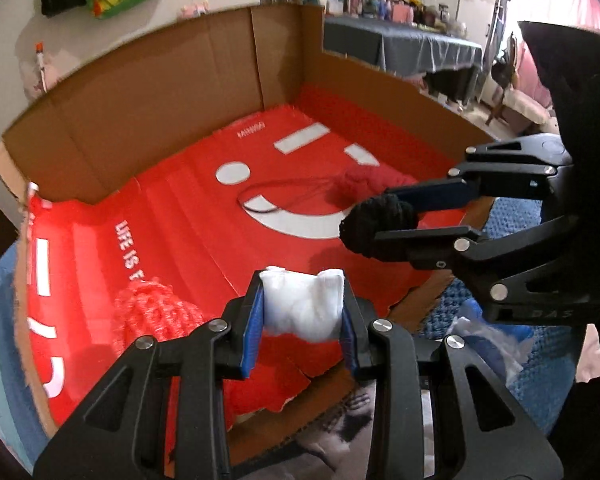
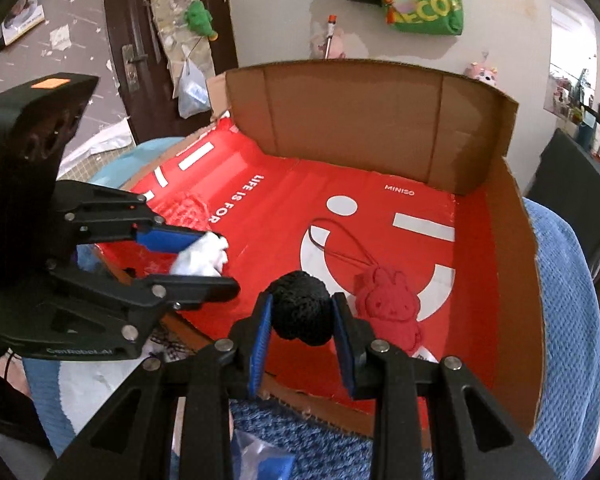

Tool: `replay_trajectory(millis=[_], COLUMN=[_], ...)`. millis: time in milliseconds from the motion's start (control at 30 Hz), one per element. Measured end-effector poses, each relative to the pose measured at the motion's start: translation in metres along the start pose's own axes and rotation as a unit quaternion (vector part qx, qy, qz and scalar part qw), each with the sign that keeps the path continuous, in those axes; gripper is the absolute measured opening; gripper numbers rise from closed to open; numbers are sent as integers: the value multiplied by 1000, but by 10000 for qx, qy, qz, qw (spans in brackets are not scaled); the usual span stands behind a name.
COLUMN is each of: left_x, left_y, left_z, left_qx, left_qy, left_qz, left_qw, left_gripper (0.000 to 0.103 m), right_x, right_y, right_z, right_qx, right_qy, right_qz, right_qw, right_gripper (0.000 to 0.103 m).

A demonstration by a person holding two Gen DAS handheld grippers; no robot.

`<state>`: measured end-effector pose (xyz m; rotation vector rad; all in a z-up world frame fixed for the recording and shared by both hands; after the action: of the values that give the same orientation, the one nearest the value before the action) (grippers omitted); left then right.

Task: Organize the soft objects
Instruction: 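Carry the black ball into the box and open the right tool while the left tool releases the cloth there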

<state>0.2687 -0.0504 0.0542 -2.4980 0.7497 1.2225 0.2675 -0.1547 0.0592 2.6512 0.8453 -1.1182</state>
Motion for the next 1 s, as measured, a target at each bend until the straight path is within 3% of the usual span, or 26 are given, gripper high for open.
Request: replay_trajectory(millis=[433, 1000], left_x=[24, 29], left_y=[-2, 0], left_z=[-2, -4], left_qx=[185, 304], left_qy=[-503, -592], left_qz=[60, 104], left_qw=[9985, 9977], left_gripper=[31, 32], right_x=[22, 30], right_y=[0, -3], right_z=[-3, 0], right_qx=[-252, -347], right_qy=[-346, -462], right_qz=[-107, -103], right_qw=[9990, 9983], right_gripper=[32, 33])
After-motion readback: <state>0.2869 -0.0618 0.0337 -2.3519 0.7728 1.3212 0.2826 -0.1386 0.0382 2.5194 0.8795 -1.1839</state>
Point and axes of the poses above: each gripper's, at about its wrist camera, not at the fingertips, and x roughly the way its jaws point, y to its right, z to its underside, the point moved 3 cm from there along x, roughly the way its jaws point, and after that the axes turned 1 degree about y, right-handed, at the moved point
